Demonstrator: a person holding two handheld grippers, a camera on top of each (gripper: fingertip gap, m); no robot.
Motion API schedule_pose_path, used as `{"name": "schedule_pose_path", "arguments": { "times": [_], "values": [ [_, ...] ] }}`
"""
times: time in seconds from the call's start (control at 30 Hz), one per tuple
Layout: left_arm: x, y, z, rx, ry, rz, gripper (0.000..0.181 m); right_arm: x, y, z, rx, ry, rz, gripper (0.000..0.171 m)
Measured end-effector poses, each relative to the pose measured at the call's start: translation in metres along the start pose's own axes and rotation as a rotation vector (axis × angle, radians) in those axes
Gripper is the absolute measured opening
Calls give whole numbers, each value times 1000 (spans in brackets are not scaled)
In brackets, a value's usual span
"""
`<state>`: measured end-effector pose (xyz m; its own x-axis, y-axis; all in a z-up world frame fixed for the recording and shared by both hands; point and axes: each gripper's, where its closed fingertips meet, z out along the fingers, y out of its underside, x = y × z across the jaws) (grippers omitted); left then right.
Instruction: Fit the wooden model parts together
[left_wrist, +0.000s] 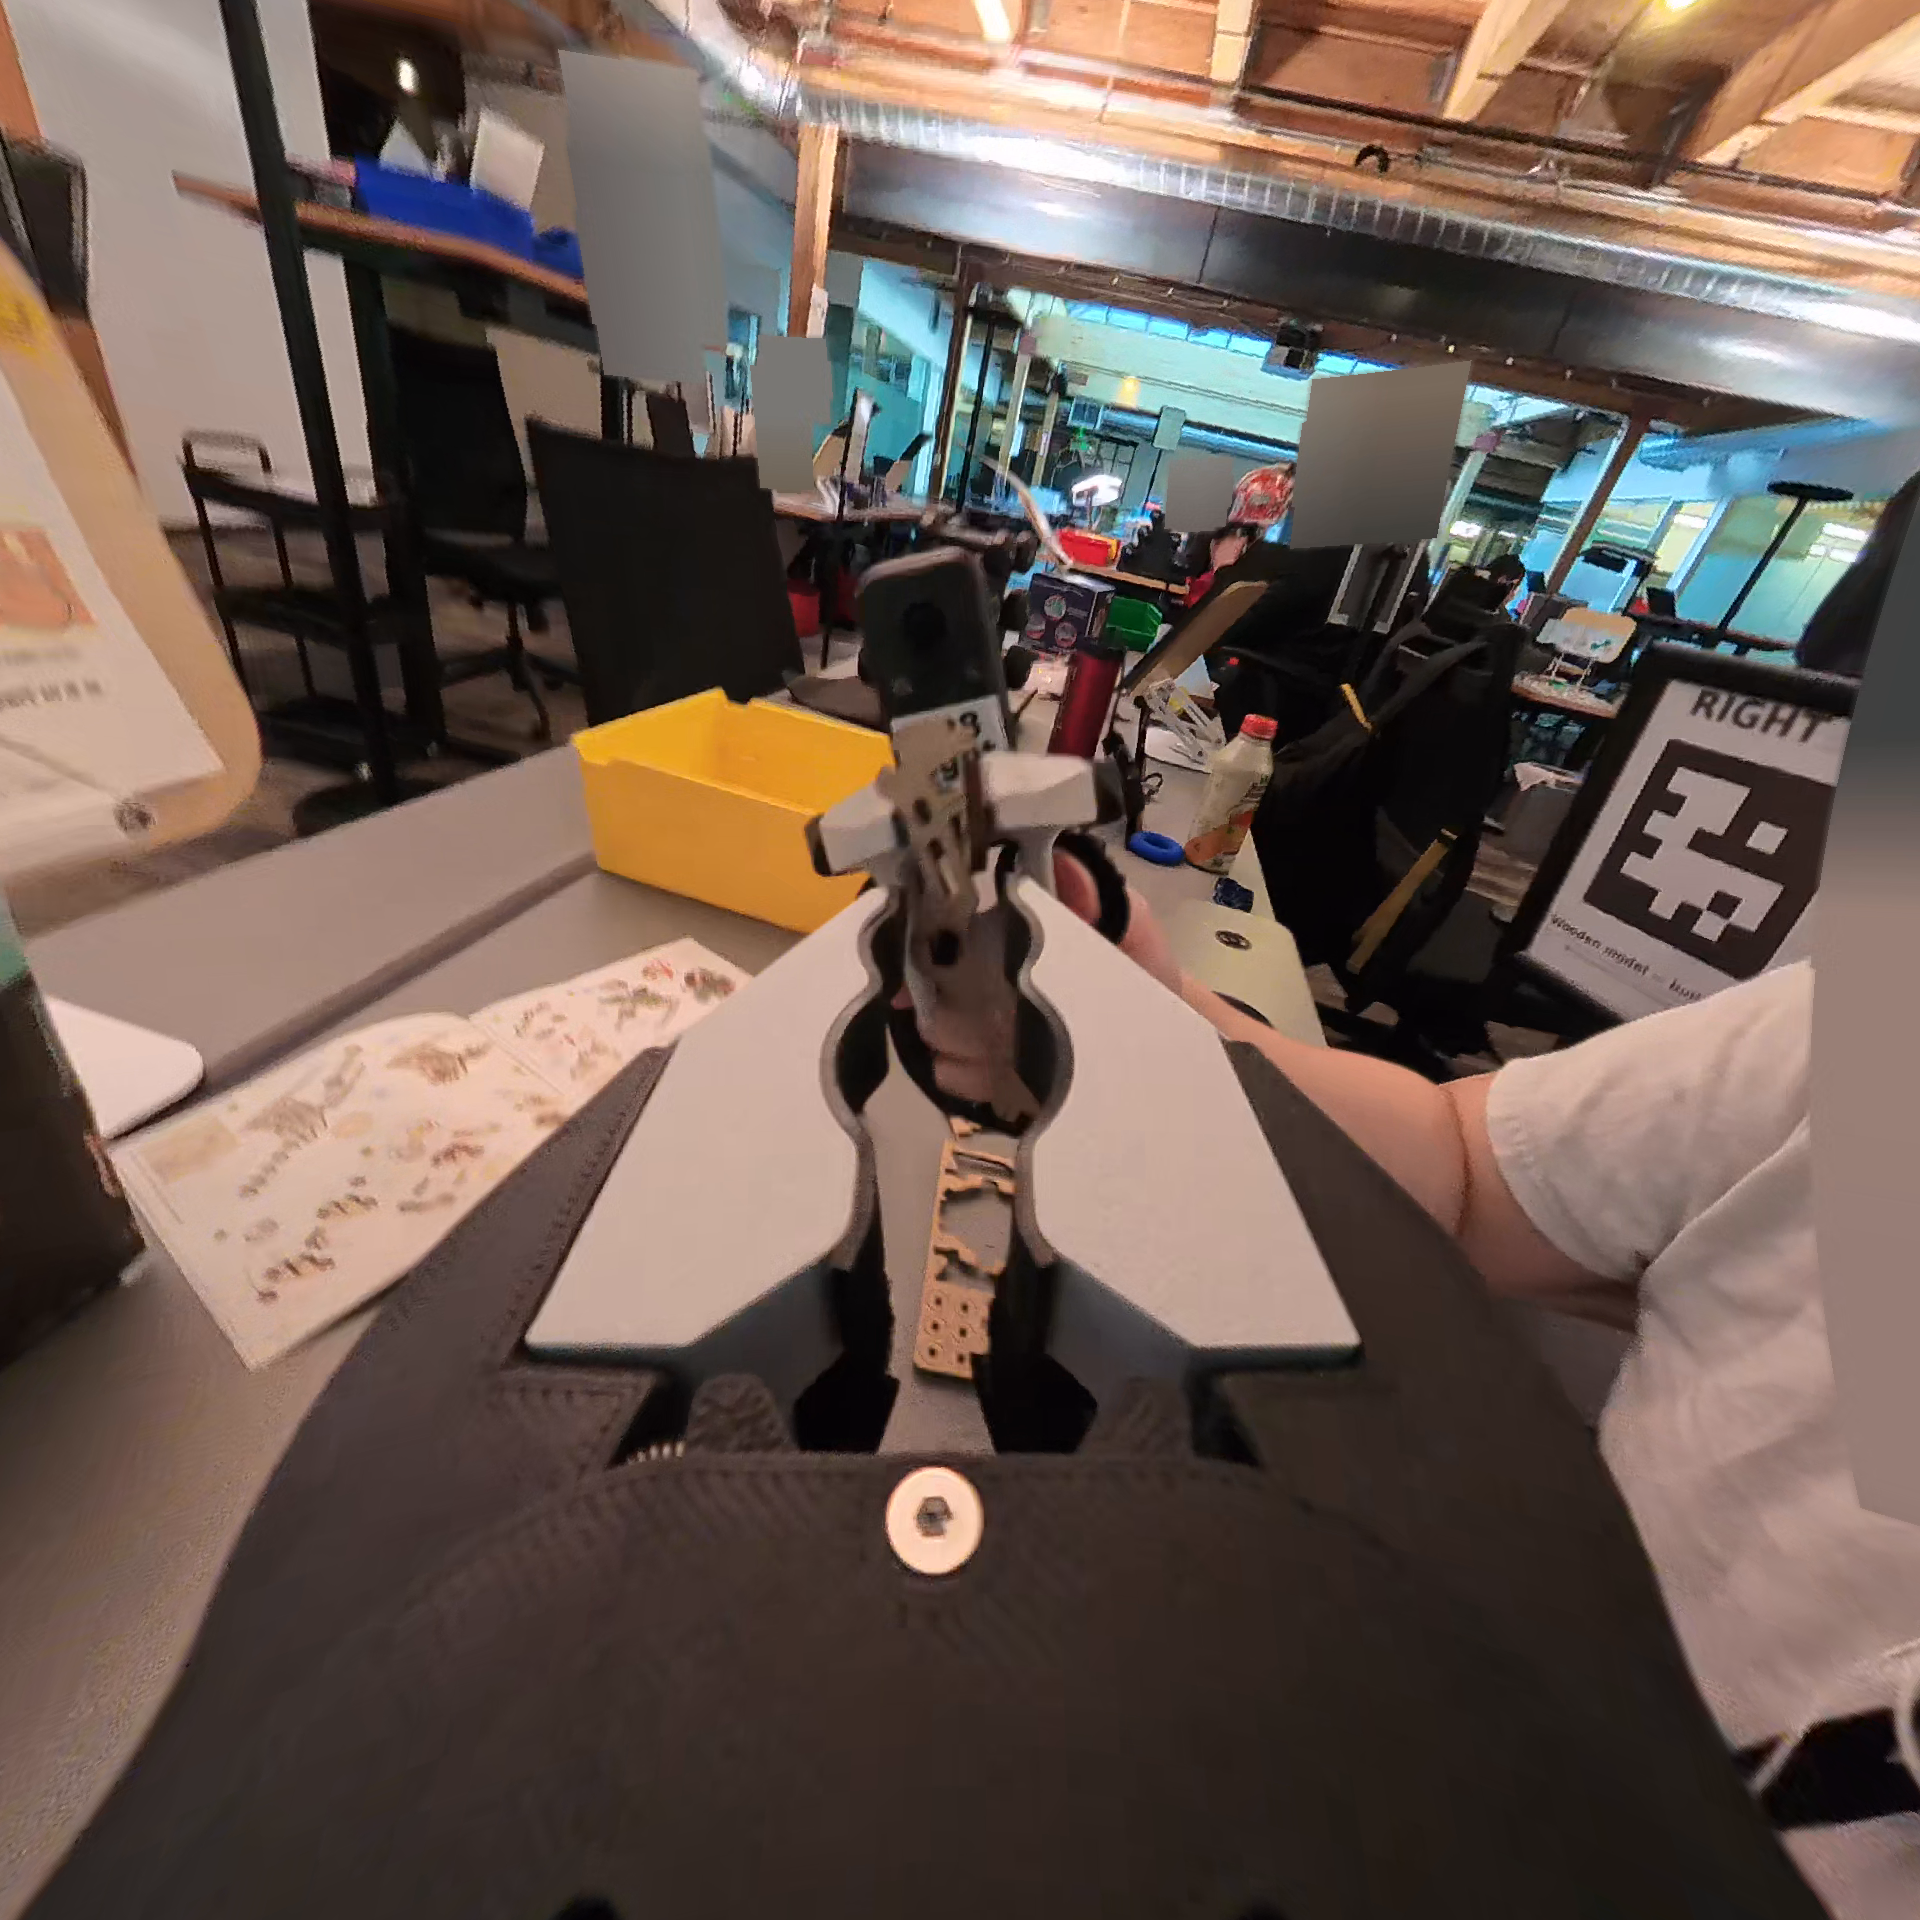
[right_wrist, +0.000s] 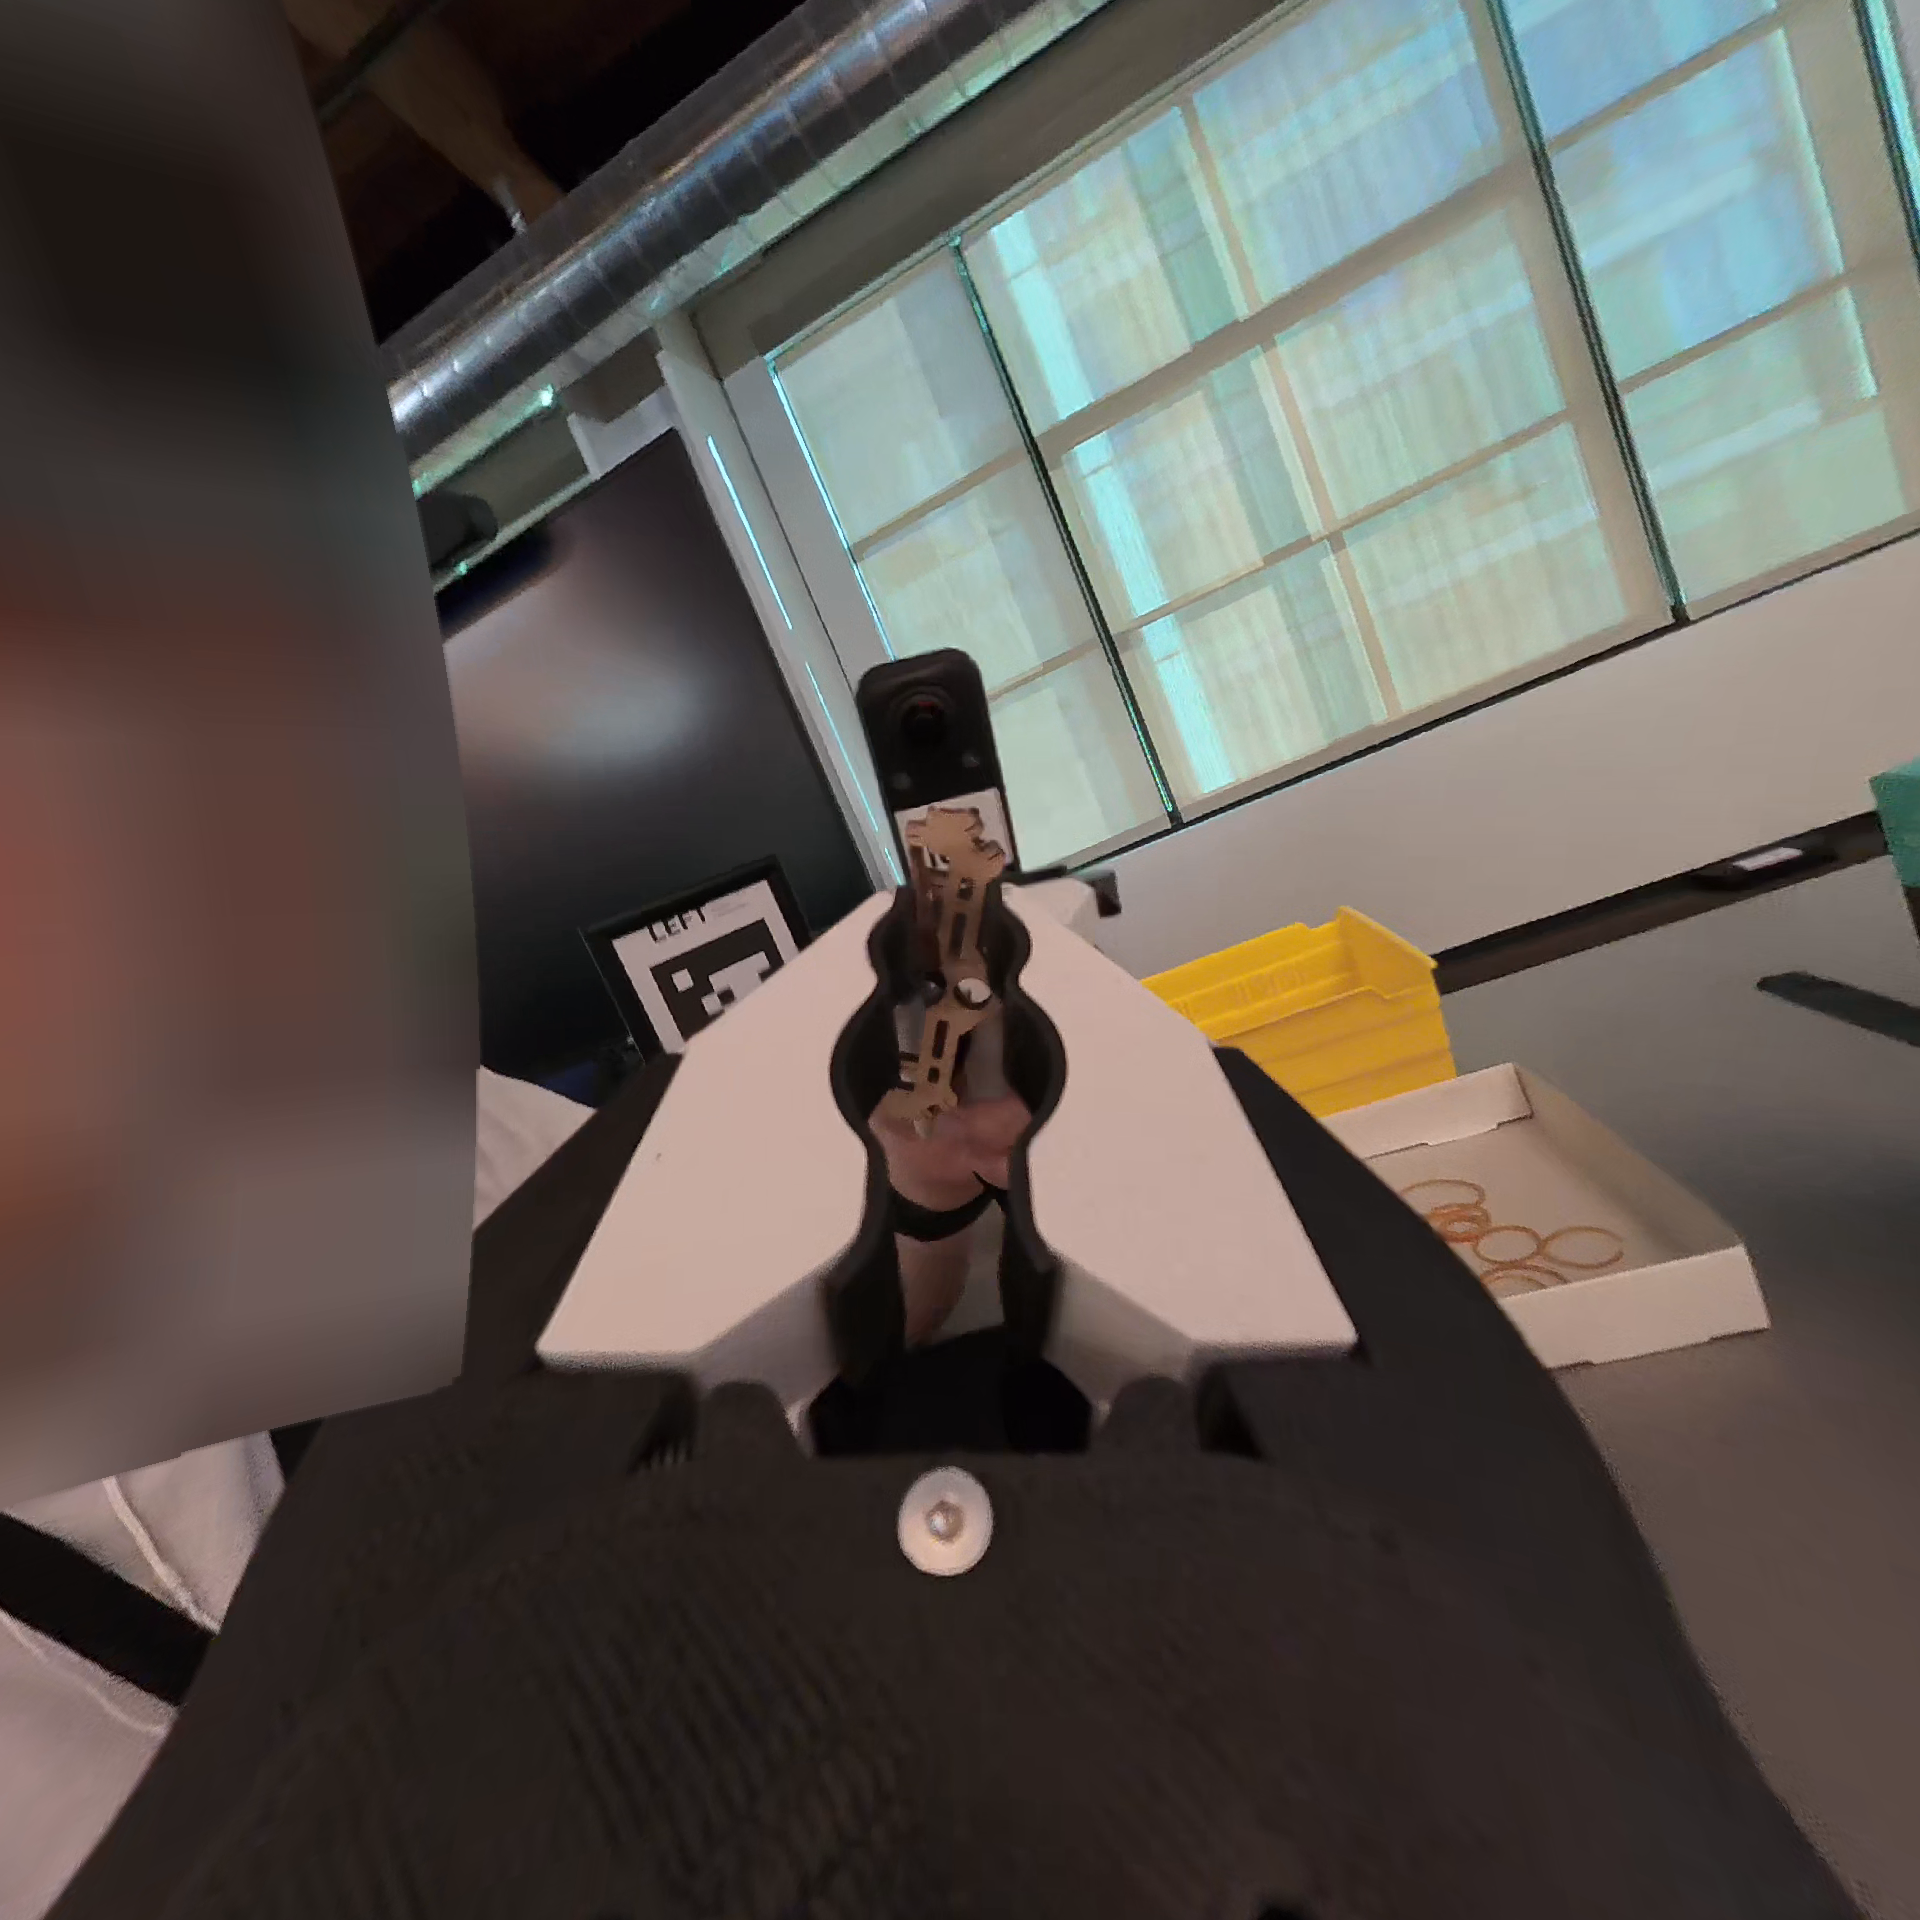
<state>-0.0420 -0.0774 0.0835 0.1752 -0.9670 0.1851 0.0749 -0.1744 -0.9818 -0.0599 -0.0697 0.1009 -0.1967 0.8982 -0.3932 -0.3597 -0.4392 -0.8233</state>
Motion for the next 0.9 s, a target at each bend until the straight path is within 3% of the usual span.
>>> {"name": "schedule_pose_path", "arguments": {
  "times": [0.1, 0.67, 0.9],
  "values": [
    [-6, 9, 1, -40, 18, -100, 21, 5, -4, -4, 24, 19, 28, 11],
    [-23, 24, 3, -29, 100, -502, 15, 35, 8, -12, -5, 112, 177, 12],
    [-28, 27, 3, -17, 100, -530, 15, 43, 10, -15, -8, 140, 198, 20]
  ]
}}
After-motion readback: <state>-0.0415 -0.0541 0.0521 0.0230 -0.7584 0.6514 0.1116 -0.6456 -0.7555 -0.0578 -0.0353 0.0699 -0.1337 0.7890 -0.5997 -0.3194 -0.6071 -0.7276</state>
